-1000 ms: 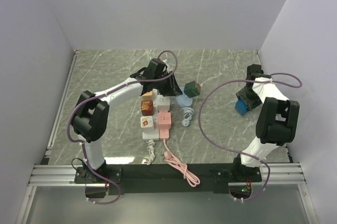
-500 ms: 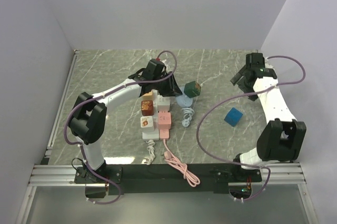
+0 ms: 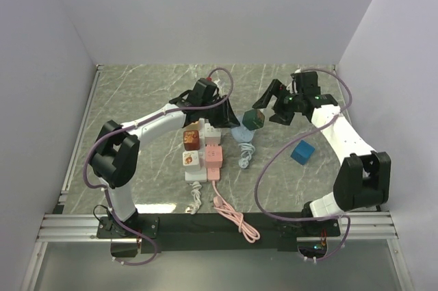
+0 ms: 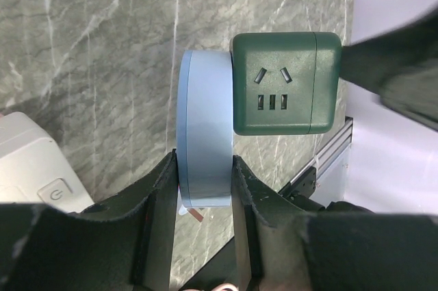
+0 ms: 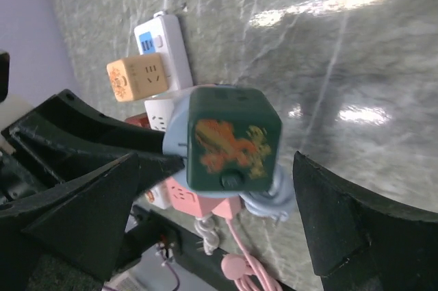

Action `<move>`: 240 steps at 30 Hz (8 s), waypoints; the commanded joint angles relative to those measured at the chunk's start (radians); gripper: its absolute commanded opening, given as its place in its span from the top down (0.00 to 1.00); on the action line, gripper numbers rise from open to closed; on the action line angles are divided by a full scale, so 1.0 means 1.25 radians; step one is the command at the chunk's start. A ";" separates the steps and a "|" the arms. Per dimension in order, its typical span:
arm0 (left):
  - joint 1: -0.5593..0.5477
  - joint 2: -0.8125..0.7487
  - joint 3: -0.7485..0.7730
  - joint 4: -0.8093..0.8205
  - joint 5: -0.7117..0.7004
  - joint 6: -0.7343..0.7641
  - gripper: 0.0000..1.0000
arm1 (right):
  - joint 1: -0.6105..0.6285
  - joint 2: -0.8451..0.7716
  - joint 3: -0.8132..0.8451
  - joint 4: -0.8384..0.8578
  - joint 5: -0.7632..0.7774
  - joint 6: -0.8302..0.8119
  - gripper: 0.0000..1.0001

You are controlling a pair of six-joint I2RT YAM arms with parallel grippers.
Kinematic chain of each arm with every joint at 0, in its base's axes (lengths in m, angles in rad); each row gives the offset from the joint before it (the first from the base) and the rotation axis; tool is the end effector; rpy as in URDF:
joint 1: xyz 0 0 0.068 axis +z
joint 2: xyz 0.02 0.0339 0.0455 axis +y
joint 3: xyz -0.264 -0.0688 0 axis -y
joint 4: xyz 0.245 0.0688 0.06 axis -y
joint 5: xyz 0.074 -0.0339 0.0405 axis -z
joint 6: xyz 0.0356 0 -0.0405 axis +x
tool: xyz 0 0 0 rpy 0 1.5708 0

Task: Pull the plug off the socket

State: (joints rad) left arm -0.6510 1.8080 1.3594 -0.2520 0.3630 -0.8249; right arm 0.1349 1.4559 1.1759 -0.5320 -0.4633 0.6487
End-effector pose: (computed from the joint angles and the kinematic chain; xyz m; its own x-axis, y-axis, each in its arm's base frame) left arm 0.3191 -0.2590 0.2488 -0.9227 -0.1603 -0.3506 0.1543 0.6800 -0.7168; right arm 0.3096 0.0581 0.2889 -0.8298 0.4328 -0.3524 0.0957 0.7324 0.6741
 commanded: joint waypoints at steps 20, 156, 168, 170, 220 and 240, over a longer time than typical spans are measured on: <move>-0.016 -0.041 0.017 0.105 0.026 -0.026 0.63 | 0.074 0.120 -0.004 0.109 -0.082 0.086 1.00; 0.902 -0.574 -0.388 -0.228 -0.082 0.007 0.01 | 0.058 -0.068 0.126 -0.155 0.129 -0.115 0.04; 0.860 -0.728 -0.376 -0.269 0.000 0.072 0.01 | 0.150 -0.051 0.149 -0.147 0.026 -0.176 0.06; 0.834 -0.730 -0.376 -0.243 0.041 0.077 0.01 | 0.184 -0.019 0.170 -0.177 0.081 -0.190 0.07; 0.529 -0.596 -0.388 -0.109 0.047 0.044 0.01 | 0.608 0.372 0.233 -0.233 0.406 0.104 0.33; 0.459 -0.584 -0.390 -0.075 0.023 0.010 0.01 | 0.621 0.369 0.220 -0.249 0.466 0.090 0.44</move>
State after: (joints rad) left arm -0.0685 1.0931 0.8711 -0.3954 0.3950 -0.7998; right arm 0.9047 1.9221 1.4532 -0.7998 0.0711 0.7788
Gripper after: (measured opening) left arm 0.994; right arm 0.657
